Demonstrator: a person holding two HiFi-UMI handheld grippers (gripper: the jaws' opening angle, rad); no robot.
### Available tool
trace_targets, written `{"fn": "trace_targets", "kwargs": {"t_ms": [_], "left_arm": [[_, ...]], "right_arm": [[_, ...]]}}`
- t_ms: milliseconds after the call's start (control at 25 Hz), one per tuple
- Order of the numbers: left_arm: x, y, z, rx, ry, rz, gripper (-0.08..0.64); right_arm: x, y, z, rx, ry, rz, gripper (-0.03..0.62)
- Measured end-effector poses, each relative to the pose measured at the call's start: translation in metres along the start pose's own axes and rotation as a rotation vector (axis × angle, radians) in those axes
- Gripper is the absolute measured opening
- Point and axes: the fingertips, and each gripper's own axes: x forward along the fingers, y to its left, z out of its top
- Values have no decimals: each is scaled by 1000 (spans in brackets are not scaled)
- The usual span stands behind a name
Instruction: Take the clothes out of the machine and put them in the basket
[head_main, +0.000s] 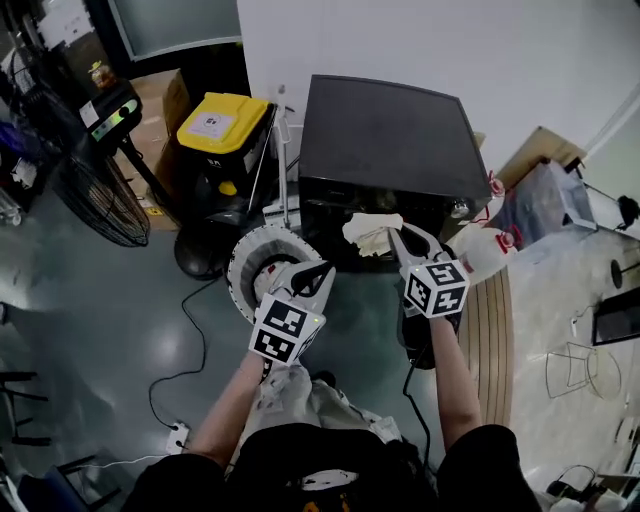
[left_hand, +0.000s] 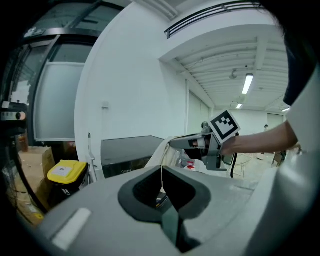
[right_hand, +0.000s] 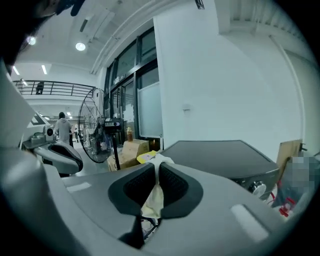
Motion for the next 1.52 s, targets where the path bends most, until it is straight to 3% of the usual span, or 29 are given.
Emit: {"fn": "trace_targets", "kwargs": {"t_ms": [680,1520], "left_arm": [[-72,22,9,-13,-40,173,3],[-138,111,34,-18,-109,327,3]], "right_arm": [[-13,86,118,-135,-154,192,44],[28,212,269,-164,-404,420,44]]}}
